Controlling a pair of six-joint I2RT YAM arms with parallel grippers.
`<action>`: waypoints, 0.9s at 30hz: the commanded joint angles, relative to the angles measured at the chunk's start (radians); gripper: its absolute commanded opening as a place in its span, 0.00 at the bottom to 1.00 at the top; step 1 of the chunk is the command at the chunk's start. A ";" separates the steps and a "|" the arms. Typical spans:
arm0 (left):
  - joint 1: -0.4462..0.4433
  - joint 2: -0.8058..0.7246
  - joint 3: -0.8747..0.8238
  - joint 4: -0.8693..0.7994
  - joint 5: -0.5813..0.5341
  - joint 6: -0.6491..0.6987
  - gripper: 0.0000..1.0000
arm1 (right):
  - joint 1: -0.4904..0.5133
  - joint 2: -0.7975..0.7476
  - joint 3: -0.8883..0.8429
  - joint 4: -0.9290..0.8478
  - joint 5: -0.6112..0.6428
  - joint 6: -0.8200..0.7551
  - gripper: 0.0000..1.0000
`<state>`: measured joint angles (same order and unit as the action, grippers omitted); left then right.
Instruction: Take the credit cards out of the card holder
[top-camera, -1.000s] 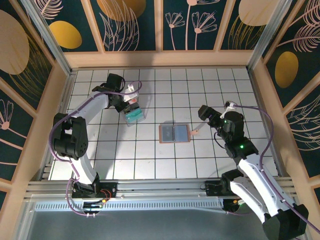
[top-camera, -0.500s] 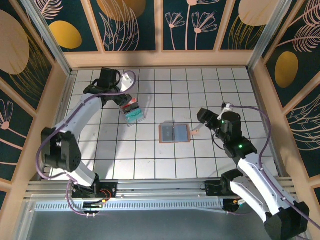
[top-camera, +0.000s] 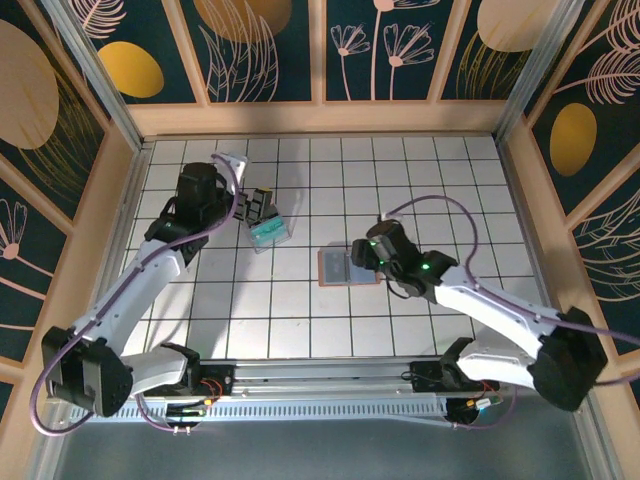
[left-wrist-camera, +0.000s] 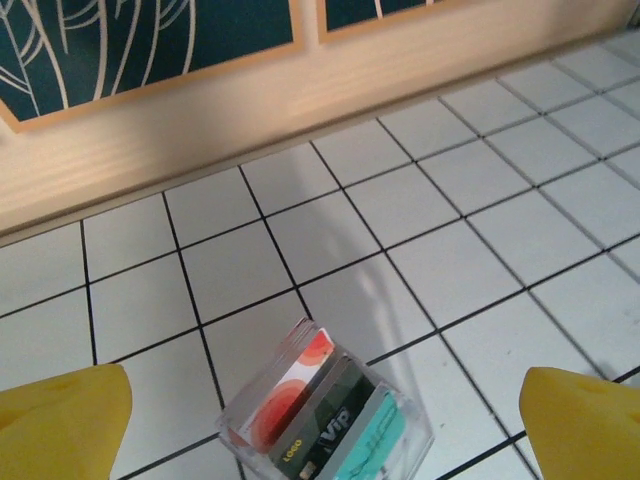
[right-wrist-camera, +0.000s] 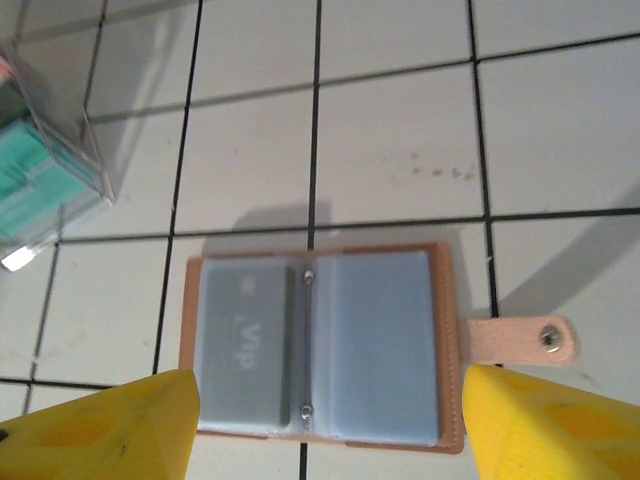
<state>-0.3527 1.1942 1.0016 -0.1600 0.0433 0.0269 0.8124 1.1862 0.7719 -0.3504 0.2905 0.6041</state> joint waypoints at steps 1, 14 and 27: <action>0.003 -0.050 -0.059 0.107 -0.006 -0.127 0.99 | 0.052 0.085 0.061 -0.046 0.044 0.011 0.70; 0.003 -0.068 -0.203 0.162 -0.031 -0.292 0.99 | 0.202 0.460 0.283 -0.118 0.064 -0.013 0.61; 0.004 -0.099 -0.301 0.258 -0.138 -0.404 0.99 | 0.168 0.579 0.325 -0.106 0.070 -0.032 0.58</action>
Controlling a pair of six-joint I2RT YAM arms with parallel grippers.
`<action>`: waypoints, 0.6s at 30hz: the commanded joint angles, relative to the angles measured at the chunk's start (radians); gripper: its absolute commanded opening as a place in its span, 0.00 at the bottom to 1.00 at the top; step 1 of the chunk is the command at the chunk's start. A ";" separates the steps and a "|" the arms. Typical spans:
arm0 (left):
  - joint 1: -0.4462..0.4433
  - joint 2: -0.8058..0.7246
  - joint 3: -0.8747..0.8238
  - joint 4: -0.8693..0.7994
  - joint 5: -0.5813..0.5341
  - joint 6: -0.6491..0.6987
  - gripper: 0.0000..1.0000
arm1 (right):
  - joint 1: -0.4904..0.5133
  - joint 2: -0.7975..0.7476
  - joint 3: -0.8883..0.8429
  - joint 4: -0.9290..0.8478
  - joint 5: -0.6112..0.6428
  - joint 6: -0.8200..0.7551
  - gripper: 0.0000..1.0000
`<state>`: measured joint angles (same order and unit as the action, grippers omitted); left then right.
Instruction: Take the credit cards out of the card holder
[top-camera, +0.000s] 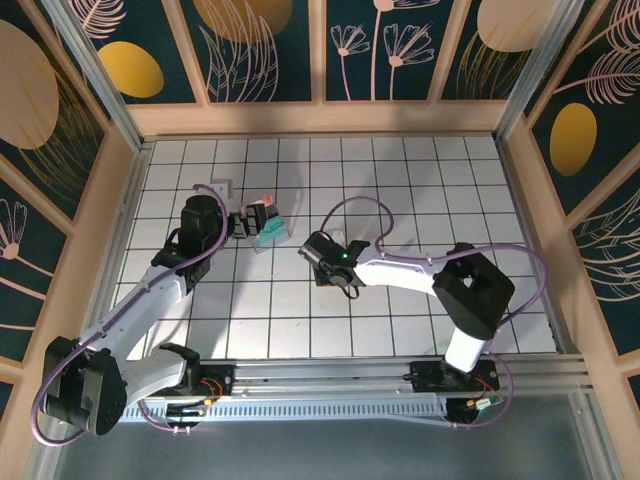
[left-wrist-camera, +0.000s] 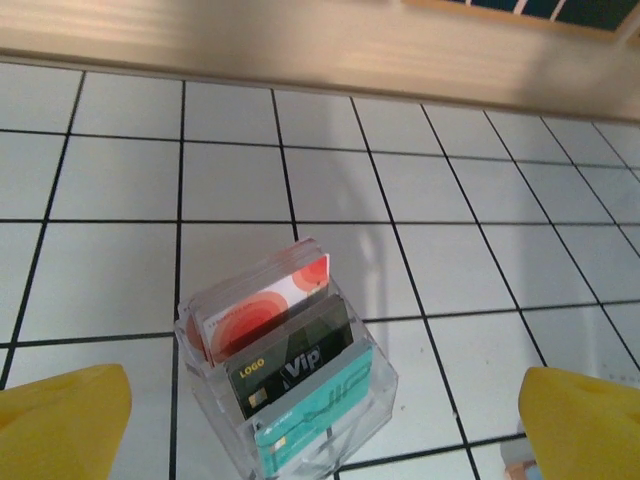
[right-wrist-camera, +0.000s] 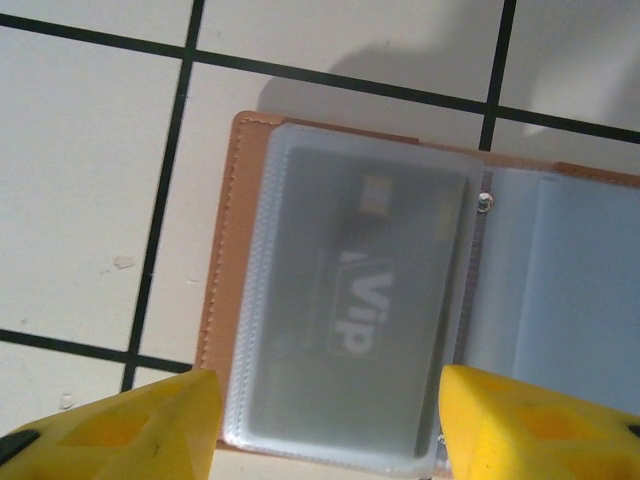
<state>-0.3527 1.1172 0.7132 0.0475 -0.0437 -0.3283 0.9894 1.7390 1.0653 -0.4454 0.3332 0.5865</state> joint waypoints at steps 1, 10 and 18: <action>0.004 -0.022 -0.016 0.053 -0.060 -0.054 0.99 | -0.011 0.032 0.033 -0.008 0.024 -0.016 0.58; 0.004 -0.009 -0.022 0.055 -0.070 -0.088 0.99 | -0.032 0.060 0.014 0.023 -0.016 -0.015 0.54; 0.003 -0.016 -0.021 0.043 -0.102 -0.116 0.99 | -0.050 0.054 -0.020 0.052 -0.039 -0.006 0.42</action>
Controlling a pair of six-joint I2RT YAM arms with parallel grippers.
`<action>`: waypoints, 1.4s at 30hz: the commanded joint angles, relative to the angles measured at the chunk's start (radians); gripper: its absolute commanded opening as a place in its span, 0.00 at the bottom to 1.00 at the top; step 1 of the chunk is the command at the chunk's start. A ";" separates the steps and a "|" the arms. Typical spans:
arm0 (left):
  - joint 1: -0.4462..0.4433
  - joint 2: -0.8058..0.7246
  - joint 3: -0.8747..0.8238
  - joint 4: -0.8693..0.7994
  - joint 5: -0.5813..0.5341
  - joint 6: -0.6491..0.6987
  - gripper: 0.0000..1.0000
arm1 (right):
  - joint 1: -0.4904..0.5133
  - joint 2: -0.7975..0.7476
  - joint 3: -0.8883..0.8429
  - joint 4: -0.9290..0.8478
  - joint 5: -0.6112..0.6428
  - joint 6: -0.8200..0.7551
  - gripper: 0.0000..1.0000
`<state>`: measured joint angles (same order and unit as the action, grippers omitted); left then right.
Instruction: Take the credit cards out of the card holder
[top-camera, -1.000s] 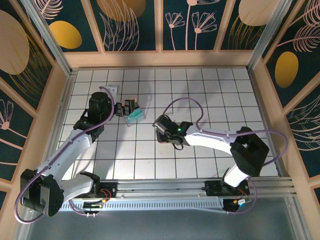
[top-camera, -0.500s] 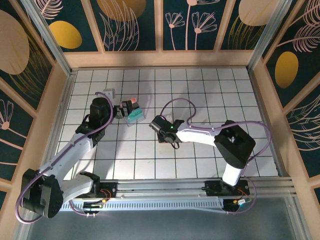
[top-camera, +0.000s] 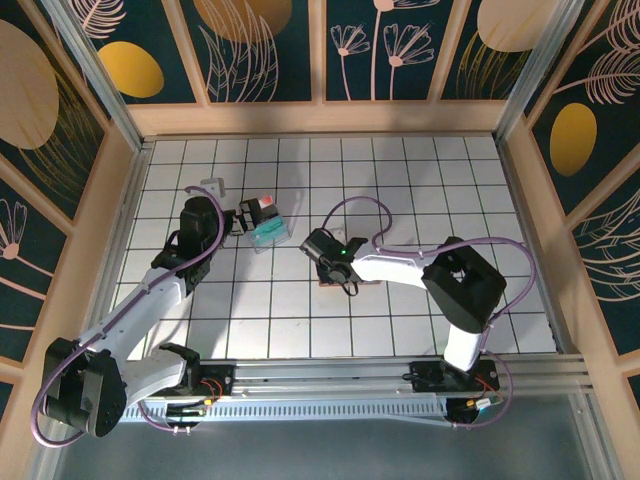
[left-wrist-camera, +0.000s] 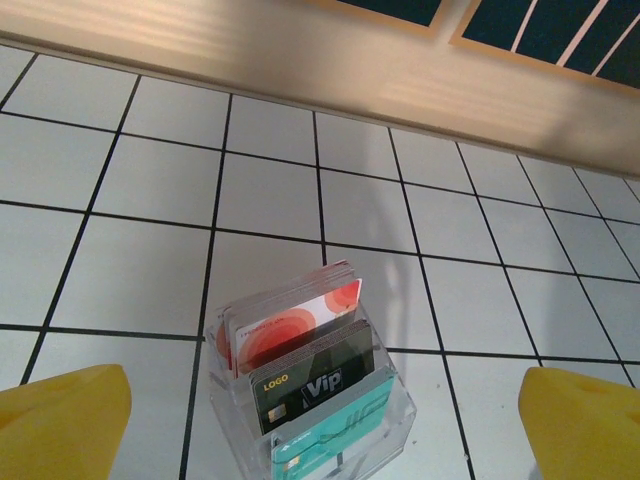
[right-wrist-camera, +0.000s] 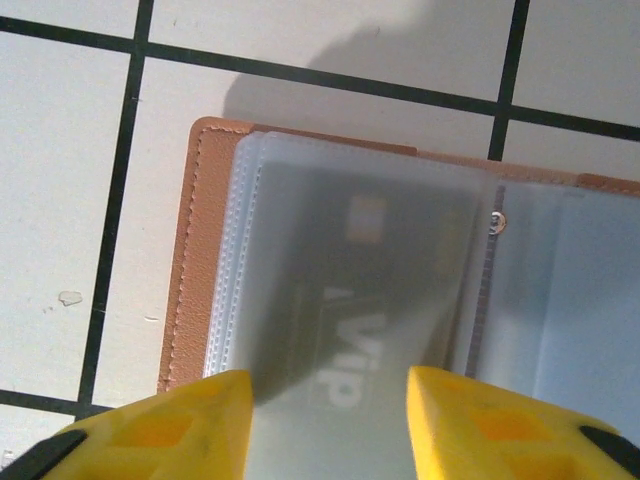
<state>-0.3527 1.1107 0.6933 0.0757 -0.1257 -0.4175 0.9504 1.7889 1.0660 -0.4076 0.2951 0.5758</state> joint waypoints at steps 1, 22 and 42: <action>0.004 -0.013 -0.002 0.016 -0.019 -0.027 0.99 | -0.016 0.002 -0.026 0.016 0.001 0.007 0.42; 0.004 -0.014 0.013 0.035 0.051 -0.029 0.99 | -0.029 -0.033 -0.074 0.085 -0.156 0.003 0.57; 0.003 -0.048 0.001 0.058 0.086 -0.033 0.99 | -0.033 -0.037 -0.078 0.078 -0.120 -0.005 0.35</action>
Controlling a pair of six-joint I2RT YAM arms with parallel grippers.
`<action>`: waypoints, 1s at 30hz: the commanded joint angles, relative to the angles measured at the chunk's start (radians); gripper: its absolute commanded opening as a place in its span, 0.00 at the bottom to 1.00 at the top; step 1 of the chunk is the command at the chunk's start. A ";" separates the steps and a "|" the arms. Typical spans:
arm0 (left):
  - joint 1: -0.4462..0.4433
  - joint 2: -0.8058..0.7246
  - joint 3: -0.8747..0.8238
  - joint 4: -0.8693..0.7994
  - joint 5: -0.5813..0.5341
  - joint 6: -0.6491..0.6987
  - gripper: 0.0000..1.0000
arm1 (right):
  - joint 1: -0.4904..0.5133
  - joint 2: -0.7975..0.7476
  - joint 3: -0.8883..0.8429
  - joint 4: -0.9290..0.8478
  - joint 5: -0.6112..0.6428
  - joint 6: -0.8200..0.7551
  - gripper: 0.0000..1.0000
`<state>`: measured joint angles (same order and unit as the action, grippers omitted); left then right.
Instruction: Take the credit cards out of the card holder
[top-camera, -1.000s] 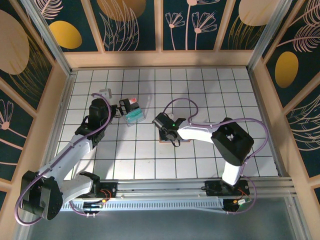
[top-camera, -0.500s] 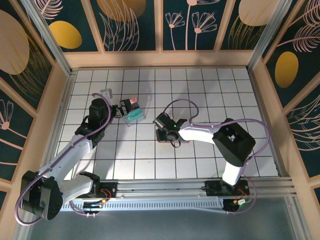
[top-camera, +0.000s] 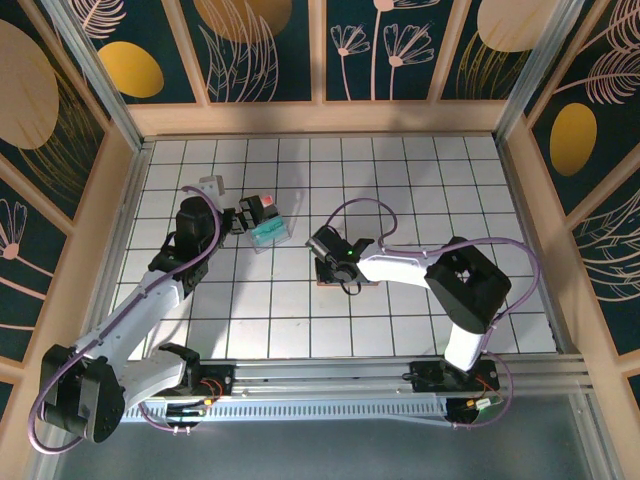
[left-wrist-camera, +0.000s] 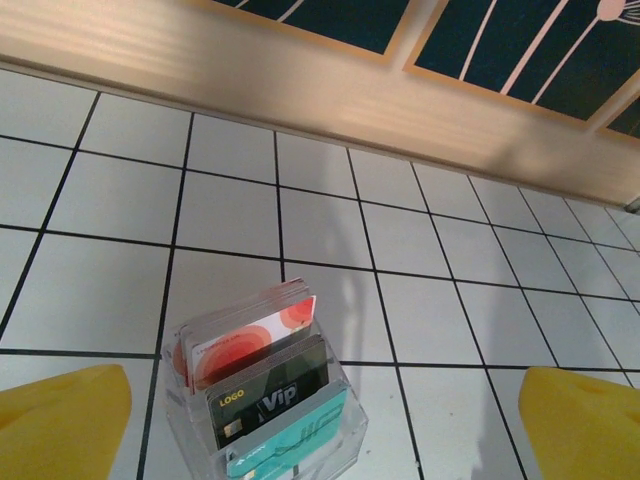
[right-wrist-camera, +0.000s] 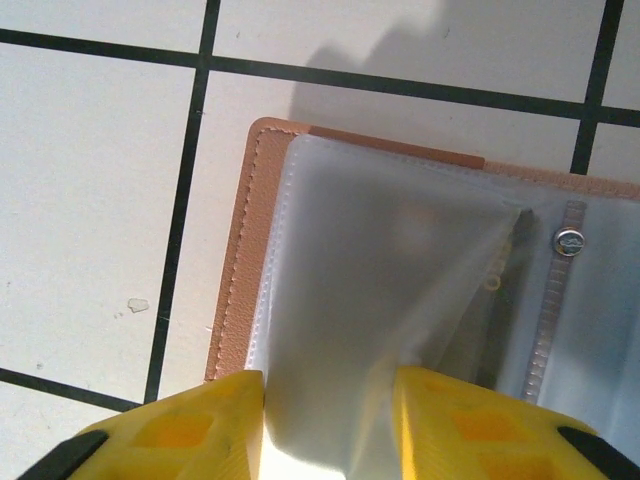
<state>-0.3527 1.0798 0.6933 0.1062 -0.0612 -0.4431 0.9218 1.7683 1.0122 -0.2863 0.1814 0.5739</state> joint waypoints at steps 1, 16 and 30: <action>0.003 -0.018 -0.001 0.028 0.028 -0.008 0.99 | -0.005 -0.025 -0.023 -0.044 -0.006 -0.003 0.34; -0.002 -0.053 0.008 -0.009 0.065 0.027 0.99 | -0.006 -0.102 -0.018 -0.064 0.042 0.015 0.28; -0.009 -0.090 0.029 -0.055 0.010 0.061 0.99 | -0.021 -0.142 -0.044 -0.132 0.147 0.047 0.38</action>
<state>-0.3557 1.0092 0.6945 0.0750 -0.0299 -0.4084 0.9127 1.6615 0.9859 -0.3794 0.2760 0.5949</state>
